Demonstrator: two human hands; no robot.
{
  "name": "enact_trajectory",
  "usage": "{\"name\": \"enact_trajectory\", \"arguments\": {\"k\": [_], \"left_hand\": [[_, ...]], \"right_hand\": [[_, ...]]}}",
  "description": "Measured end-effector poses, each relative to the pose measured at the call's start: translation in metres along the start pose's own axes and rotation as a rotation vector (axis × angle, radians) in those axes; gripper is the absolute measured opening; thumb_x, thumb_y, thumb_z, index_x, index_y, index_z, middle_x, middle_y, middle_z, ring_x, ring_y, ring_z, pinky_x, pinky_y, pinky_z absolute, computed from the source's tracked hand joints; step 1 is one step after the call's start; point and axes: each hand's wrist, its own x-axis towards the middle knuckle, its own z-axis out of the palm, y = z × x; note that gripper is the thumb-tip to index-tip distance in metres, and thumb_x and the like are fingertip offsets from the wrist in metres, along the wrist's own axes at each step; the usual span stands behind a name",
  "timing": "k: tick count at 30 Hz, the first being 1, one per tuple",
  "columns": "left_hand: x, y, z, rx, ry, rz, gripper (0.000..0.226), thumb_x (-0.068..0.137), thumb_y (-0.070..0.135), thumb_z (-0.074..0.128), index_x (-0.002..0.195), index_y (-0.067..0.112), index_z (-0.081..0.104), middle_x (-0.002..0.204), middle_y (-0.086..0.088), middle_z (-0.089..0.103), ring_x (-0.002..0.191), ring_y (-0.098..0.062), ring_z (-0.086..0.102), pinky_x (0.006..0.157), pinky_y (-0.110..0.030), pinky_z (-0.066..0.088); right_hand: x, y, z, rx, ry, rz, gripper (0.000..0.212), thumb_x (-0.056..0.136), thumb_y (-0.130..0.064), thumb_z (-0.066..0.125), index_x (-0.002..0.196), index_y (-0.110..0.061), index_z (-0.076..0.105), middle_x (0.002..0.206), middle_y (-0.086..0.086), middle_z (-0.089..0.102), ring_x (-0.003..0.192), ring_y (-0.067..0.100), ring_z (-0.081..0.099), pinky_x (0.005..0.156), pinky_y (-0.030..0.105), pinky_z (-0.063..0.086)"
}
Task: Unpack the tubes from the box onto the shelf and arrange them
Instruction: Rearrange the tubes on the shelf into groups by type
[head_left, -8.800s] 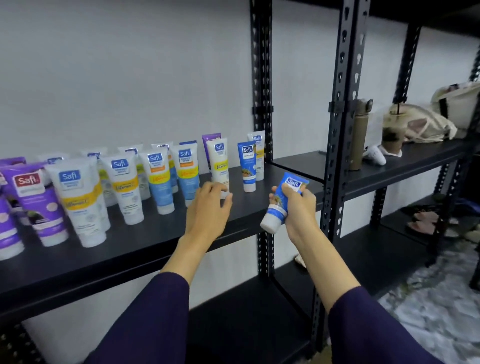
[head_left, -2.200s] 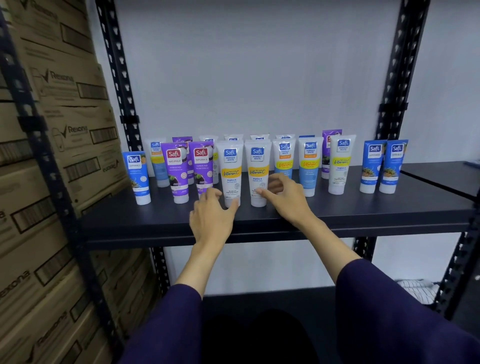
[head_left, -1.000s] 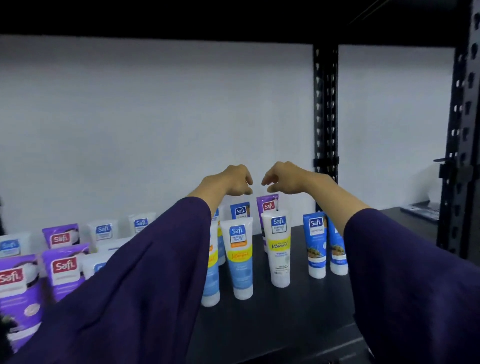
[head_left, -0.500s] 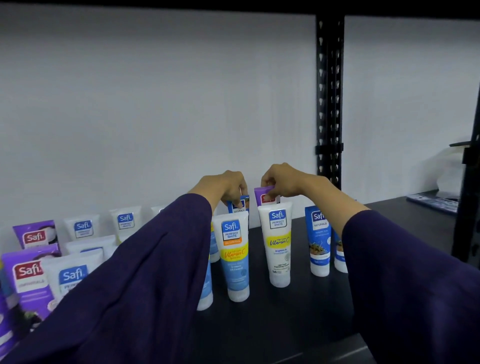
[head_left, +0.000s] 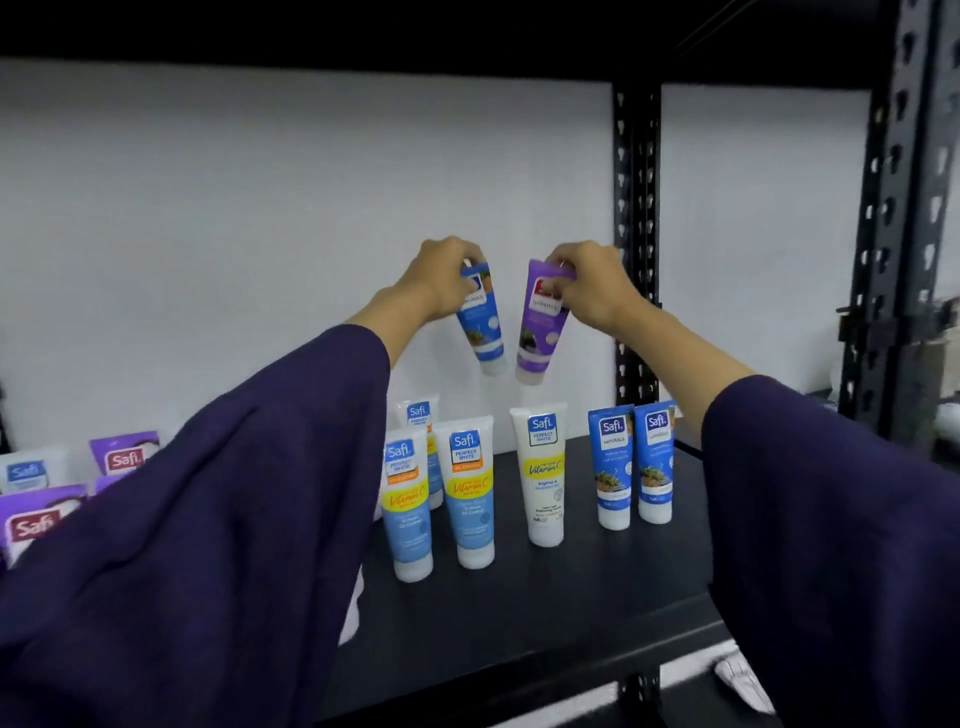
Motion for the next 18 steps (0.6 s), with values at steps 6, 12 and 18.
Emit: {"name": "enact_trajectory", "arguments": {"k": [6,12,18], "left_hand": [[-0.039,0.040,-0.049,-0.239,0.172,0.053,0.025,0.094,0.004,0.050,0.117,0.008,0.059,0.114,-0.007,0.060,0.092,-0.013,0.056,0.058,-0.007,0.041],[-0.097,0.051,-0.053,-0.379,0.132,0.060,0.028,0.095,0.007,0.051,0.122,0.015,0.056,0.110,-0.003,0.056,0.091,-0.012,0.058,0.058,-0.011,0.047],[-0.149,0.040,-0.011,-0.460,0.055,0.027,0.026,0.093,0.002,0.053,0.115,0.013,0.062,0.111,-0.002,0.062,0.081,-0.002,0.060,0.056,-0.005,0.047]], "right_hand": [[-0.025,-0.045,-0.054,0.262,0.176,0.013,0.028,0.093,-0.017,0.058,0.118,-0.004,0.056,0.104,0.003,0.059,0.089,0.011,0.057,0.055,0.001,0.041],[-0.071,-0.059,-0.074,0.354,0.058,0.010,0.031,0.093,-0.020,0.057,0.123,-0.010,0.054,0.113,0.006,0.061,0.099,0.015,0.061,0.066,0.013,0.049],[-0.126,-0.043,-0.048,0.349,-0.086,0.057,0.026,0.093,-0.019,0.059,0.117,-0.012,0.059,0.106,0.004,0.065,0.096,0.016,0.065,0.065,0.014,0.051]]}}
